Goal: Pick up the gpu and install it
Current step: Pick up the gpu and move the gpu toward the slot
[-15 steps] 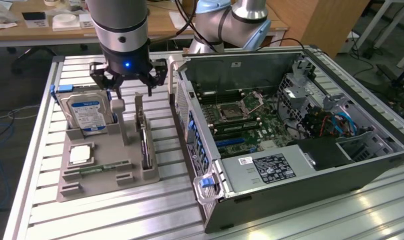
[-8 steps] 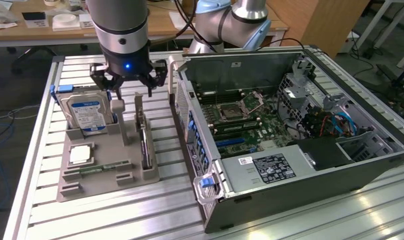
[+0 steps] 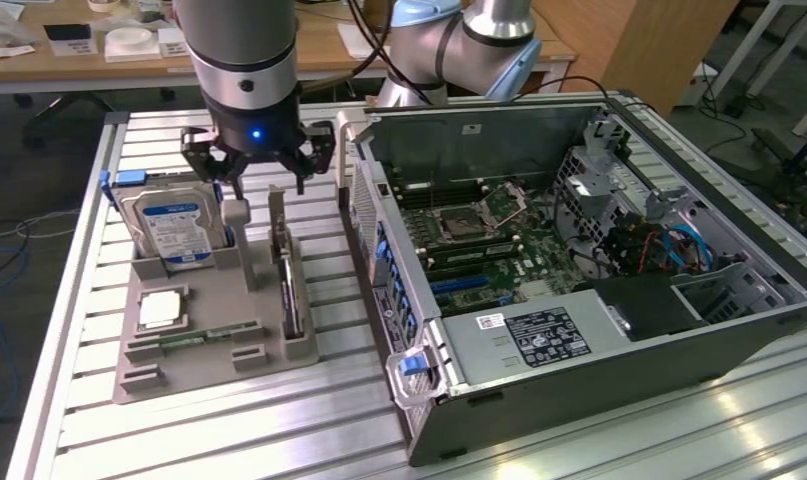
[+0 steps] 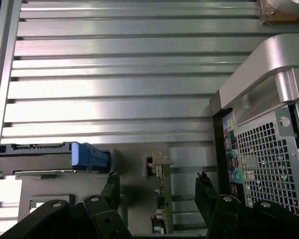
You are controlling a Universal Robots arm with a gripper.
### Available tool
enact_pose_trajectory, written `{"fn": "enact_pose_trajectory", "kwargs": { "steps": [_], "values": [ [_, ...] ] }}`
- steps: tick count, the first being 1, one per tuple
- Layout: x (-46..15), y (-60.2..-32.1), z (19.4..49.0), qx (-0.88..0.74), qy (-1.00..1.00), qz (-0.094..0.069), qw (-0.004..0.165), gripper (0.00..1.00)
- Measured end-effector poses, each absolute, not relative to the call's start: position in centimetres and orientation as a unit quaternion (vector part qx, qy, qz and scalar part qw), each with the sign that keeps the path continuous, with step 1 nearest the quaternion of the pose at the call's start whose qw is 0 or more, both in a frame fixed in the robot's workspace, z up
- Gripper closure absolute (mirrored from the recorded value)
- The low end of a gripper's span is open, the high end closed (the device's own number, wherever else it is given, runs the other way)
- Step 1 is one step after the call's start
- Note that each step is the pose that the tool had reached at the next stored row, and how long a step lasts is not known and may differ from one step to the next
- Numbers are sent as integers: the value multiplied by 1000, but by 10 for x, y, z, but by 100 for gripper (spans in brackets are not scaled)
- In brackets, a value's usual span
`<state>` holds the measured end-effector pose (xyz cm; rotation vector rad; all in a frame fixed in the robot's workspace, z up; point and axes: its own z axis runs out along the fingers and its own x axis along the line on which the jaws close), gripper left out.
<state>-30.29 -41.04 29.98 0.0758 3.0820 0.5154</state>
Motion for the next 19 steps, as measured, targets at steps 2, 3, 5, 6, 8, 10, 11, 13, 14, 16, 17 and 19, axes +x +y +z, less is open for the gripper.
{"fn": "enact_pose_trajectory", "kwargs": {
  "steps": [2,3,5,6,8,10,11,13,14,16,17,19],
  "values": [
    [-300,-410,299,24,986,165,8,29],
    [-298,-410,299,24,986,165,8,29],
    [-295,-410,299,24,986,166,8,29],
    [-295,-410,299,24,986,166,8,29],
    [-295,-410,299,24,986,165,8,29],
    [-295,-410,299,24,986,165,8,29],
    [-295,-410,299,24,986,165,8,29],
    [-295,-410,299,24,986,165,8,29],
    [-295,-410,299,24,986,165,8,29],
    [-294,-410,300,24,986,165,9,29],
    [-295,-410,301,24,986,166,9,29],
    [-296,-410,304,24,986,165,8,29]
  ]
}}
